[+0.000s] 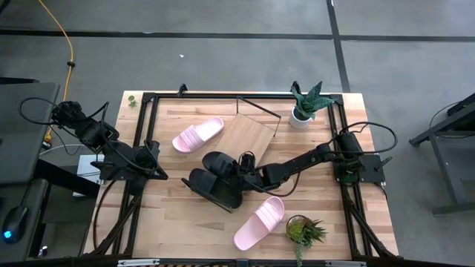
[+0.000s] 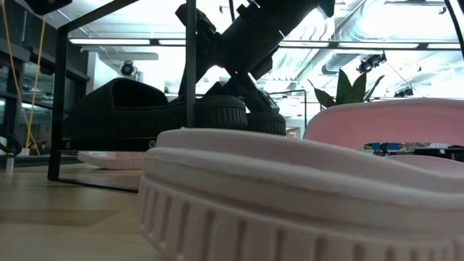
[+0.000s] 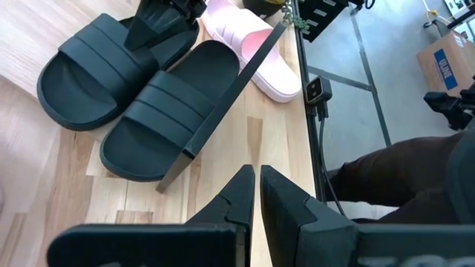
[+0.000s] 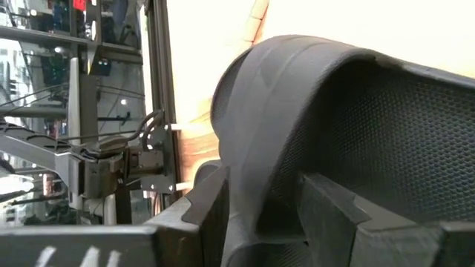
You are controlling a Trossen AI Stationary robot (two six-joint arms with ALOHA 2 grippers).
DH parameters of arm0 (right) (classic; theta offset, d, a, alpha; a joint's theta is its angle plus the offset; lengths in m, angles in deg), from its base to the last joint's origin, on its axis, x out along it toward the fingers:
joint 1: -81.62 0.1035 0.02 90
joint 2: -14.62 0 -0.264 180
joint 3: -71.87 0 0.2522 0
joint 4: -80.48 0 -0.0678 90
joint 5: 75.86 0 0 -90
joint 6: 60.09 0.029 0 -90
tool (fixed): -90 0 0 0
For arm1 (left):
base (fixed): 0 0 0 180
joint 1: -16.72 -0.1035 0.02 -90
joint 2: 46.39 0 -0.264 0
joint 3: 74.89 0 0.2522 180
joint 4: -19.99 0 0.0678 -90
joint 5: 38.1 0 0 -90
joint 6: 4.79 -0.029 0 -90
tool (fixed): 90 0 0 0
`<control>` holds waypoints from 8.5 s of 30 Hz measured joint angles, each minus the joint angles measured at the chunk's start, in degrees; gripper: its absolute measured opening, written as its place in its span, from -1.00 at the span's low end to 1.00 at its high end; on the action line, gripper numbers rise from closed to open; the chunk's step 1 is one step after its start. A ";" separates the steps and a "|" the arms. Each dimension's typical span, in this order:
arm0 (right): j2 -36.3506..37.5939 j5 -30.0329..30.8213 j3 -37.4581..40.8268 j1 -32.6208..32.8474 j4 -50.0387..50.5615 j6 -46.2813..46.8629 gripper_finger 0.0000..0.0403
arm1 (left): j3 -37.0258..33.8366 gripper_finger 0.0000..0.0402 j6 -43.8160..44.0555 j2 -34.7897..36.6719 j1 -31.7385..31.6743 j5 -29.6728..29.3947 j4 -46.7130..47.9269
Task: Pick and place slides into the shelf
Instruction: Put the black slipper on the shelf, then put the bottom pink slipper on the shelf
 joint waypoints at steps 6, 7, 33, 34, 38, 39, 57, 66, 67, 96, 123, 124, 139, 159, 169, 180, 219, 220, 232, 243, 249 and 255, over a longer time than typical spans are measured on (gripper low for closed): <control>0.00 -0.81 0.00 -0.31 -0.16 -0.31 -0.30 | 0.00 -0.93 -0.02 0.00 0.00 0.00 0.66; 0.00 -0.66 0.00 -0.31 -0.14 -0.29 -0.30 | 0.00 -0.93 -0.02 0.00 0.00 0.00 0.66; 0.00 -4.93 -7.21 -1.75 13.83 -3.17 -0.30 | 0.00 -0.93 -0.81 0.00 0.00 0.00 0.79; 0.00 -5.13 -8.32 -1.73 16.03 -3.35 -0.30 | 0.00 -0.93 -0.91 0.00 0.00 0.00 0.81; 0.00 -6.26 -11.49 -1.67 24.35 -3.95 -0.30 | 0.00 -0.93 -0.98 -0.02 0.00 0.00 0.83; 0.00 -6.63 -12.32 -1.53 26.23 -4.12 -0.30 | 0.00 -0.93 -1.05 0.00 0.00 0.00 0.83; 0.04 -16.98 -47.44 2.33 83.62 -26.65 -0.30 | 0.00 -0.93 -1.09 0.00 0.00 1.70 2.70; 3.51 -17.82 -42.28 6.72 83.42 -25.94 -0.30 | 0.02 -0.93 -0.88 0.44 0.00 1.30 2.39; 3.80 -19.20 -40.09 6.88 82.89 -25.56 -0.30 | 0.02 -0.93 -0.87 0.45 0.00 1.22 2.40; 36.48 -36.42 27.87 12.99 15.24 -21.47 -0.30 | 0.02 -0.93 13.49 0.70 0.00 -7.28 2.36; 34.97 -50.93 40.02 5.36 0.06 -33.35 -0.29 | -0.20 -0.93 17.26 -3.93 0.00 -11.10 2.82; 34.22 -51.95 40.02 5.04 -0.42 -33.78 -0.29 | -0.20 -0.93 17.24 -4.08 0.00 -11.10 2.82; 23.28 -59.66 40.00 4.19 -13.69 -36.11 -0.29 | -0.20 -0.93 17.24 -4.28 -0.01 -10.41 3.27; 21.57 -59.10 39.58 4.21 -17.54 -36.83 -0.93 | -0.20 -0.93 17.25 -4.28 0.00 -10.03 4.26; 22.99 -59.17 39.56 4.23 -17.45 -37.10 -0.99 | -0.20 -0.93 17.22 -4.28 0.00 -10.04 5.41; 37.24 -55.76 39.56 4.26 -7.03 -36.08 -1.00 | -0.20 -0.93 17.20 -4.28 0.00 -10.00 5.41; 56.35 -10.80 39.52 -1.17 -2.59 -27.18 -1.00 | -0.20 -0.93 16.74 -4.28 0.00 -8.91 7.04; 55.28 -9.82 39.52 -1.54 -4.01 -26.94 -1.00 | -0.20 -0.93 16.74 -4.26 0.00 -8.94 7.04; 43.40 -5.31 39.50 -4.95 -11.89 -22.05 -1.00 | -0.20 -0.93 15.06 -4.17 0.00 -8.96 7.05; 35.59 -2.53 39.43 -5.68 -17.95 -19.31 -1.00 | -0.20 -0.93 12.58 -4.13 -0.01 -8.72 7.06; 31.36 -5.32 39.41 -6.69 -21.66 -18.12 -1.00 | -0.20 -0.93 12.41 -4.13 0.00 -8.70 7.06; 28.46 -7.08 39.41 -6.69 -26.07 -17.82 -1.00 | -0.20 -0.93 12.41 -4.13 0.00 -8.66 7.06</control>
